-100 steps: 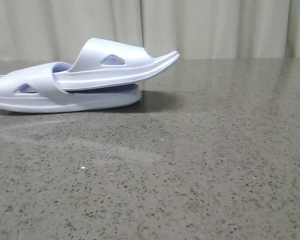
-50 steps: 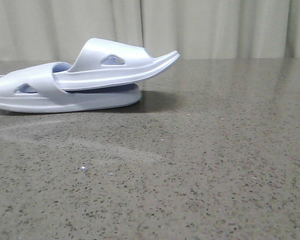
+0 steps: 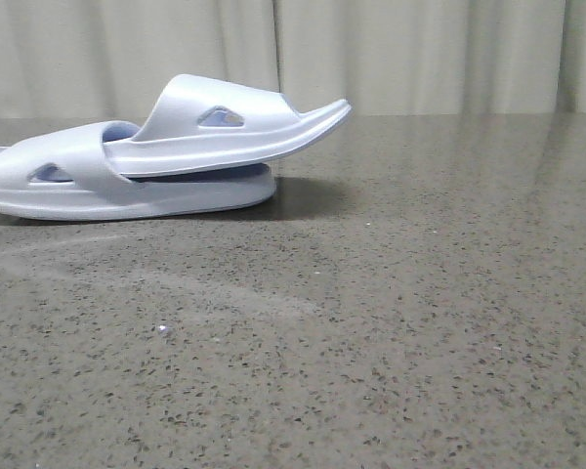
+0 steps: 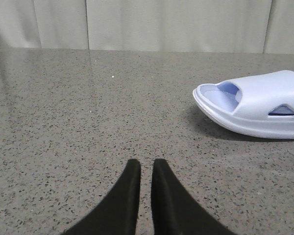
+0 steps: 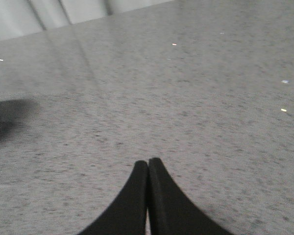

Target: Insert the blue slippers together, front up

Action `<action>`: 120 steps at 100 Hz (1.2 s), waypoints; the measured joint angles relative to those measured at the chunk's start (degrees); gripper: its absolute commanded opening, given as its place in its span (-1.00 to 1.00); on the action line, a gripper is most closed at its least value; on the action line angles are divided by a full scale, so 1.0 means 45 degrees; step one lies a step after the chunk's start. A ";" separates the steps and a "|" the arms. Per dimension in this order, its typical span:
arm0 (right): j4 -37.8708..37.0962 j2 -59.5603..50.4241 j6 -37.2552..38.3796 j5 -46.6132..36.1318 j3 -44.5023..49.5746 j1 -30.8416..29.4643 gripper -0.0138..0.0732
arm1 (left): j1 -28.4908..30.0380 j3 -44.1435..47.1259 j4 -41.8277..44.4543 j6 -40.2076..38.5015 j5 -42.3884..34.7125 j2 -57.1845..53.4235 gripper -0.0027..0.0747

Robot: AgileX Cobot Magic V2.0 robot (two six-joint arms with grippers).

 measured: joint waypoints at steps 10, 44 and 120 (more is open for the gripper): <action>-0.4423 0.0000 0.4348 -0.0673 -0.0028 0.0000 -0.89 | 0.0000 0.0000 0.0000 0.0000 0.0000 0.0000 -0.89; -1.0372 -0.1961 0.9290 -0.3941 0.1753 0.0000 -0.89 | 0.0000 0.0000 0.0000 0.0000 0.0006 0.0000 -0.89; -1.1544 -0.5486 0.9478 -0.2041 0.2970 0.2007 -0.89 | 0.0000 0.0000 0.0000 0.0000 0.0027 0.0000 -0.89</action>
